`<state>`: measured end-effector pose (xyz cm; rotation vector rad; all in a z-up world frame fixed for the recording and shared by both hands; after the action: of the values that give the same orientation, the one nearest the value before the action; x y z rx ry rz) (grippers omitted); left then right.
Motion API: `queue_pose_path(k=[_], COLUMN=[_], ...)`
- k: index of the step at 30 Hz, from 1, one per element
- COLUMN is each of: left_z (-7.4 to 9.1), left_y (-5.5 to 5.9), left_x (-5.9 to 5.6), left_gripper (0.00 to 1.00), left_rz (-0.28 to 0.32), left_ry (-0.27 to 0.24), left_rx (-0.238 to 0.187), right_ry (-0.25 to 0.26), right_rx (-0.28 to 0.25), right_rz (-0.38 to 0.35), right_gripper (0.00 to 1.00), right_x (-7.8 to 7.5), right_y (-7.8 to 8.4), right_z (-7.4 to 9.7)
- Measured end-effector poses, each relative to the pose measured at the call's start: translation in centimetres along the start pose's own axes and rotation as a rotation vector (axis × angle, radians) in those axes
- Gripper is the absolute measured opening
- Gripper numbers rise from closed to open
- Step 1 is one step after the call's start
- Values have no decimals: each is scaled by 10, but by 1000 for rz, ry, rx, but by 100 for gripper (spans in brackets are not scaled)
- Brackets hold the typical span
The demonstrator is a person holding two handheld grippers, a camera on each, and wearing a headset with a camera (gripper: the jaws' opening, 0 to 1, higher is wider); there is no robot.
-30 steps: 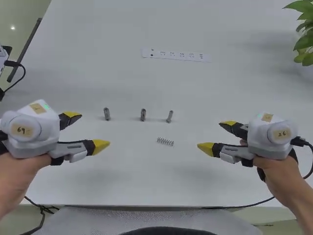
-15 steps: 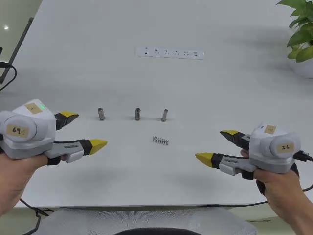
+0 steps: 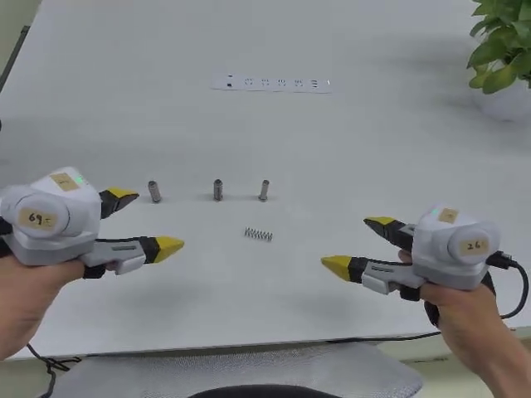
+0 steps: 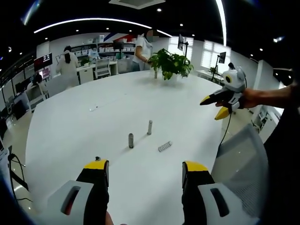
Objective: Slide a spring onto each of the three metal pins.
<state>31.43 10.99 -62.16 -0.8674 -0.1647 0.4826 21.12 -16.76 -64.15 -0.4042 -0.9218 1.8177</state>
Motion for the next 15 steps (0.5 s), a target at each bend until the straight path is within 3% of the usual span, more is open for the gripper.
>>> queue_pose_path(k=[15], left_z=[-44], left_y=[-13], left_x=[-20], left_gripper=[58], left_rz=[-108], left_ry=[107], left_rx=[55], right_ry=[4], right_rx=[1], right_rz=[-12], right_gripper=[65], right_x=[0], right_y=[3], right_z=[5])
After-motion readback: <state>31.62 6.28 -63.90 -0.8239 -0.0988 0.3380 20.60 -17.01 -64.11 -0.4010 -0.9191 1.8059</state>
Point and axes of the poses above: the centre of the closed fingertips' face, and the gripper's own axes: z roughly backward along the fingers, x roughly to its left, y roughly out of its underside, the point moved 4 cm from there along z, roughly backward along the fingers, and after that the axes turned 5 degrees about x, right-handed, at the moved point
